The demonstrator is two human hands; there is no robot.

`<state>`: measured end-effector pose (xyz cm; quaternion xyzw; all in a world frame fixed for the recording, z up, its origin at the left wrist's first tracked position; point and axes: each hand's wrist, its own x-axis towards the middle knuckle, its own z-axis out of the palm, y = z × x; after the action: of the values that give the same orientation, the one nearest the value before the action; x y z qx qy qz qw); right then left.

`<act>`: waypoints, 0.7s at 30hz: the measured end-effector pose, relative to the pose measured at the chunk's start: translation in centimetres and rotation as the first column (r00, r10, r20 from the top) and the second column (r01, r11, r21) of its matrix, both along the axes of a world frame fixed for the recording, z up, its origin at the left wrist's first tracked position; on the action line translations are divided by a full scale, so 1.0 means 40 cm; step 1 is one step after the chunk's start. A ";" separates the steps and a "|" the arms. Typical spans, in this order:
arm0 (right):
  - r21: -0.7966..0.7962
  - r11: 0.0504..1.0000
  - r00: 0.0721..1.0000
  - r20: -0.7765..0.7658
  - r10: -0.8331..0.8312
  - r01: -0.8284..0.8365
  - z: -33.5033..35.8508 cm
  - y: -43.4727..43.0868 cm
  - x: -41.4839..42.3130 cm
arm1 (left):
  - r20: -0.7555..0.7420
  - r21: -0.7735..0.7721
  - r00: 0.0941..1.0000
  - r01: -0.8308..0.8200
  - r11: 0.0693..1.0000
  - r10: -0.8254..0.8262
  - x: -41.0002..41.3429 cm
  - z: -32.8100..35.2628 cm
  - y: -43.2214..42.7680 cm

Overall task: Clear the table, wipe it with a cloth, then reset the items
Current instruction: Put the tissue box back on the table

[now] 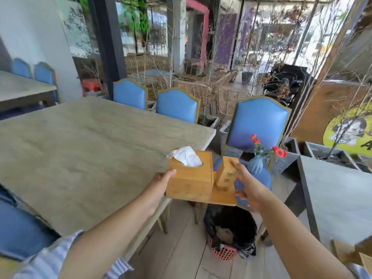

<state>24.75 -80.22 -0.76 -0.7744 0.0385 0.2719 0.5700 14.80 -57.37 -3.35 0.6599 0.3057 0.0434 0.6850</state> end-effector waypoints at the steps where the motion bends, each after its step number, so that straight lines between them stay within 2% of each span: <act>1: 0.005 1.000 1.000 0.016 0.023 -0.023 0.019 0.030 -0.011 | 0.015 0.010 1.000 -0.019 1.000 0.019 -0.018 0.015 0.030; 7: -0.041 0.987 0.986 0.065 0.156 -0.153 0.101 0.236 -0.114 | 0.063 -0.003 0.994 -0.085 0.996 0.085 -0.150 0.093 0.233; 9: -0.003 0.982 0.978 0.088 0.191 -0.191 0.115 0.328 -0.146 | 0.057 0.004 0.991 -0.122 0.993 0.122 -0.197 0.115 0.317; 16: -0.057 0.972 0.958 0.166 0.235 -0.228 0.173 0.748 -0.275 | 0.095 0.038 0.980 -0.182 0.983 0.178 -0.399 0.223 0.691; 21: -0.003 0.956 0.943 0.166 0.290 -0.293 0.198 1.065 -0.400 | 0.080 0.132 0.971 -0.233 0.963 0.224 -0.548 0.301 0.979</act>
<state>8.76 -37.60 7.15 -0.7851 -0.1266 0.2888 0.5331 -7.13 -18.22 8.67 0.6653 0.3535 0.1649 0.6366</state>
